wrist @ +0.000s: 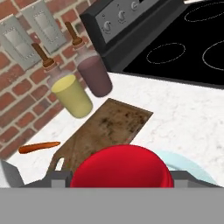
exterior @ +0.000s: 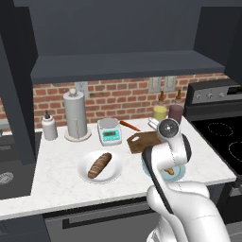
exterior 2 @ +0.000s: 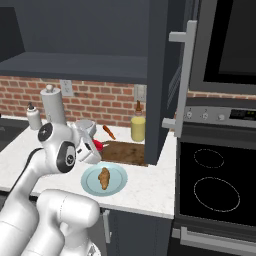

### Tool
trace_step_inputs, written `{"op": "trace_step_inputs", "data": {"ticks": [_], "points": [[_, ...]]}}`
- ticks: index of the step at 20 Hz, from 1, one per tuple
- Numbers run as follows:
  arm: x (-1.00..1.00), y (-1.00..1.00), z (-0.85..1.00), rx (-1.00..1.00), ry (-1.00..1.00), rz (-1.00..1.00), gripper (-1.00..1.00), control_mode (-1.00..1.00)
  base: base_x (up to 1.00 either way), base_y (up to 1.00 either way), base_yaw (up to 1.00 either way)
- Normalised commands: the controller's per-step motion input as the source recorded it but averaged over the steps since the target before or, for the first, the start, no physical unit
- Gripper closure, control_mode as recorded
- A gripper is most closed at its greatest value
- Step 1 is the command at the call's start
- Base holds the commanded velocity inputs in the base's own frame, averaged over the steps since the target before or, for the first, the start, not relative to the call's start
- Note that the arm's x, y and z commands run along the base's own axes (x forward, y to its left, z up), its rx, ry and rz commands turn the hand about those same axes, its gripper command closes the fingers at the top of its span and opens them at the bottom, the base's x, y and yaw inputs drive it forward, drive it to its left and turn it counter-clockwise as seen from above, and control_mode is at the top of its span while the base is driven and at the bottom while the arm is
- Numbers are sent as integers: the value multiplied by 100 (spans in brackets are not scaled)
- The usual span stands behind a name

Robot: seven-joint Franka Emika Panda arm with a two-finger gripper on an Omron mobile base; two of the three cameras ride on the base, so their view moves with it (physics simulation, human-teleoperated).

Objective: From the different types of pastries on the counter, select a croissant and place it on the cutting board. Then retrieve a jar of jam from the cabinet and place it alongside the croissant on the cutting board.

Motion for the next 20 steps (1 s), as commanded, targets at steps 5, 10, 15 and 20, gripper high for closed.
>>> {"op": "trace_step_inputs", "data": {"ticks": [5,10,15,20], "points": [[7,0,0,3,-1,0,100,-100,0,0,0],[42,-27,-9,0,-5,-3,100,-100,0,0,0],[21,-11,-6,1,0,-1,100,-100,0,0,0],[2,0,-28,-2,2,-2,100,-100,0,0,0]]}}
